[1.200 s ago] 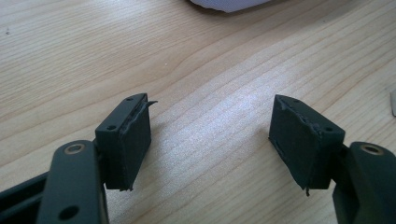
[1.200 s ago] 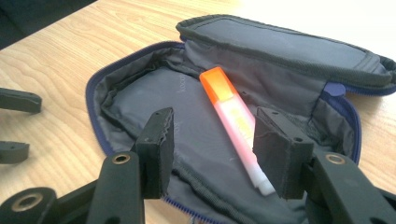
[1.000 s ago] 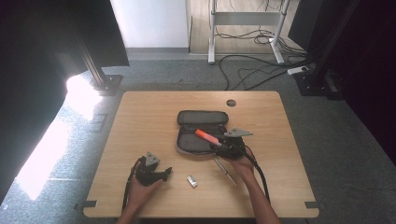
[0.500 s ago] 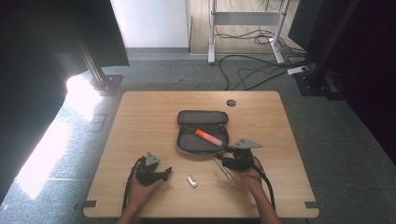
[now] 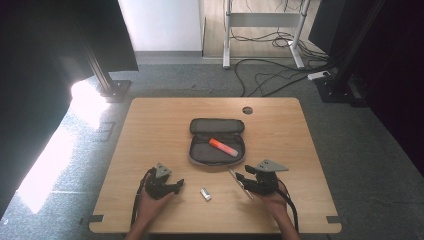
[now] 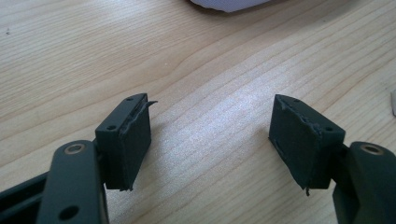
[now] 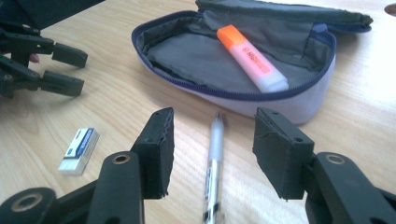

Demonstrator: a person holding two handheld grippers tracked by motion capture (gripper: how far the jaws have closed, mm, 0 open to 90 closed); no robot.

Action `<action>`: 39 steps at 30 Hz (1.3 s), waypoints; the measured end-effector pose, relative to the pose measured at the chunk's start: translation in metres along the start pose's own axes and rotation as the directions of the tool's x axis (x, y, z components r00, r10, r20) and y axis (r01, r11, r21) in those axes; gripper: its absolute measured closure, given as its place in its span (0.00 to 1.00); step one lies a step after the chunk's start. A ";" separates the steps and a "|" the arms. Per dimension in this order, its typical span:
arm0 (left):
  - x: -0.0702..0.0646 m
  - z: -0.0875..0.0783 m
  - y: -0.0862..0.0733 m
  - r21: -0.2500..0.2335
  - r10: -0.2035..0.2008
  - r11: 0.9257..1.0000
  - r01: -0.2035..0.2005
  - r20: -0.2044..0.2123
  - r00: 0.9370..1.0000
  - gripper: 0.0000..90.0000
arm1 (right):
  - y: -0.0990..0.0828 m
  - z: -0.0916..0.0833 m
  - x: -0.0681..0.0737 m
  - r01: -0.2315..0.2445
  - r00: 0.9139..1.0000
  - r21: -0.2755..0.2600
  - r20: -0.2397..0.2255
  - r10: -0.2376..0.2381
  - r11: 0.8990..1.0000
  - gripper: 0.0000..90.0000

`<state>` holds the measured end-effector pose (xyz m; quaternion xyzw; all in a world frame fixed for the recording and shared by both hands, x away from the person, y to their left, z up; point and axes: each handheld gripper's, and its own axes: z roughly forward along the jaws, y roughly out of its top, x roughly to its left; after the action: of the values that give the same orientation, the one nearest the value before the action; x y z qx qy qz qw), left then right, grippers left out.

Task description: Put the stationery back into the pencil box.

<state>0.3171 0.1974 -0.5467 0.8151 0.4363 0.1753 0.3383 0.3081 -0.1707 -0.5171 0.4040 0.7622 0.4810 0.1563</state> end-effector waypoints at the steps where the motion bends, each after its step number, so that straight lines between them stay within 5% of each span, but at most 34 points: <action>1: 0.000 0.000 0.000 0.000 0.000 1.000 0.000 0.000 1.000 0.33 | -0.002 -0.001 0.000 0.001 1.000 0.002 0.004 -0.001 1.000 0.53; 15: 0.000 0.000 0.000 0.000 -0.003 1.000 0.003 0.003 1.000 0.33 | -0.030 -0.008 0.004 -0.020 0.999 0.046 0.026 0.019 0.999 0.57; 39: 0.000 0.000 0.000 0.000 0.000 1.000 0.000 0.002 1.000 0.33 | -0.037 0.005 0.013 0.028 0.997 0.111 0.062 -0.035 0.993 0.65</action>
<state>0.3178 0.1974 -0.5466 0.8154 0.4359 0.1746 0.3386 0.2861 -0.1656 -0.5489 0.4152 0.7884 0.4226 0.1659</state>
